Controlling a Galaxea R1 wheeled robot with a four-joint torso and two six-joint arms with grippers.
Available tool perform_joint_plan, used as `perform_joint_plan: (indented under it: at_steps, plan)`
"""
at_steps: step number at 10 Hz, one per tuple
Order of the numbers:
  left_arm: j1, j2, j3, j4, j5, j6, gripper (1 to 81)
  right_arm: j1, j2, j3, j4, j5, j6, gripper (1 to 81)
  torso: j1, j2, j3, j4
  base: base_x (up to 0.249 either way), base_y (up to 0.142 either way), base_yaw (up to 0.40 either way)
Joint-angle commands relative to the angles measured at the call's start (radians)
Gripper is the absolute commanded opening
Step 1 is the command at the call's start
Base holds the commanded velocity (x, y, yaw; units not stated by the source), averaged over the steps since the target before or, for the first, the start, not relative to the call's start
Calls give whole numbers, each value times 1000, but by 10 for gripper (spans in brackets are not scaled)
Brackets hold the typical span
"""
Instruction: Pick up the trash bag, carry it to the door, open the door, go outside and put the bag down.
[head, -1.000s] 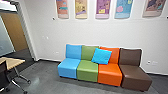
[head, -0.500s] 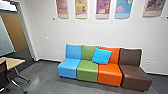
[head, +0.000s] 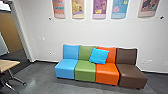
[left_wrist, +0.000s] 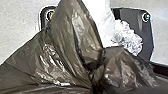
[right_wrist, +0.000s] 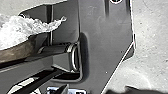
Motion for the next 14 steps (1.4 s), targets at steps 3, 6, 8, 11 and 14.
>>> perform_joint_plan:
  at_steps: [3,6,8,11,14]
  plan:
    - [-60,2,-1,15,81,1,10,45,-5,5,-2,-67,-2,811,0,0,0,0,0,0,-182]
    - [-60,8,-1,17,81,1,10,45,1,6,-5,-67,-2,811,0,0,0,0,0,0,-206]
    - [-60,10,-1,17,81,1,10,45,2,5,-5,-67,-2,811,0,0,0,0,0,0,-238]
    - [-59,13,-1,17,81,1,10,42,4,6,-5,-67,-2,811,0,0,0,0,0,0,-253]
    - [-60,12,-1,15,80,-1,10,43,10,3,-5,-67,-2,811,0,0,0,0,0,0,-260]
